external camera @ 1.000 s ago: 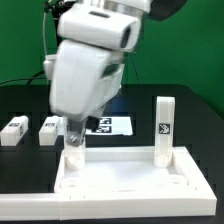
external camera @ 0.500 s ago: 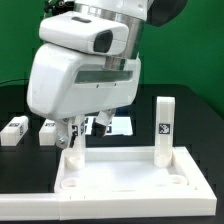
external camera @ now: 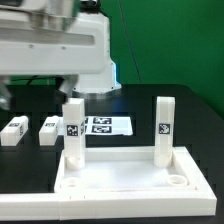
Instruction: Assemble desk
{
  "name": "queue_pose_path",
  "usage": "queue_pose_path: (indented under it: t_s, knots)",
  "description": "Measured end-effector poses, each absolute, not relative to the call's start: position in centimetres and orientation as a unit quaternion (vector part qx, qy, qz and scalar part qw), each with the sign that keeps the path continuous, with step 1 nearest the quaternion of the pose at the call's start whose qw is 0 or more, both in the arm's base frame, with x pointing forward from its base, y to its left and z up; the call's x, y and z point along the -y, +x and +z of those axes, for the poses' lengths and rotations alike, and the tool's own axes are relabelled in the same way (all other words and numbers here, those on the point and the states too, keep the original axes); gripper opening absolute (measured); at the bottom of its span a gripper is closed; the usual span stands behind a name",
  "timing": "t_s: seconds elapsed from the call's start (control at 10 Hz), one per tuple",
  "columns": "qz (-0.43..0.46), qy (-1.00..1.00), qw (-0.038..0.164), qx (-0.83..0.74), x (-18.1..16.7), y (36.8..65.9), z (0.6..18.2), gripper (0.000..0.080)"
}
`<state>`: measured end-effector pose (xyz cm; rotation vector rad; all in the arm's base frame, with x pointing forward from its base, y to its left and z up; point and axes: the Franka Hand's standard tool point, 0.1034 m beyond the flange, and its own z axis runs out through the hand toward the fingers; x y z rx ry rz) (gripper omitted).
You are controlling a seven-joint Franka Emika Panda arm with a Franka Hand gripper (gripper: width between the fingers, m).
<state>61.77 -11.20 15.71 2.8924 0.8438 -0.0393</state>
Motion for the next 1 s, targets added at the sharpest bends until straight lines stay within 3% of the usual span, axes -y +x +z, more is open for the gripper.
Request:
queue_pose_path:
  t_s: [0.7,0.8,1.0]
  knots:
    - [-0.006,0.997,0.053,-0.063,11.4,60.8,15.6,0.0649]
    - [0.008,1.000,0.024,-0.015,12.4,59.6,15.3,0.0649]
    - [0.014,0.998,-0.005,0.057,14.4,56.0,14.1,0.0649]
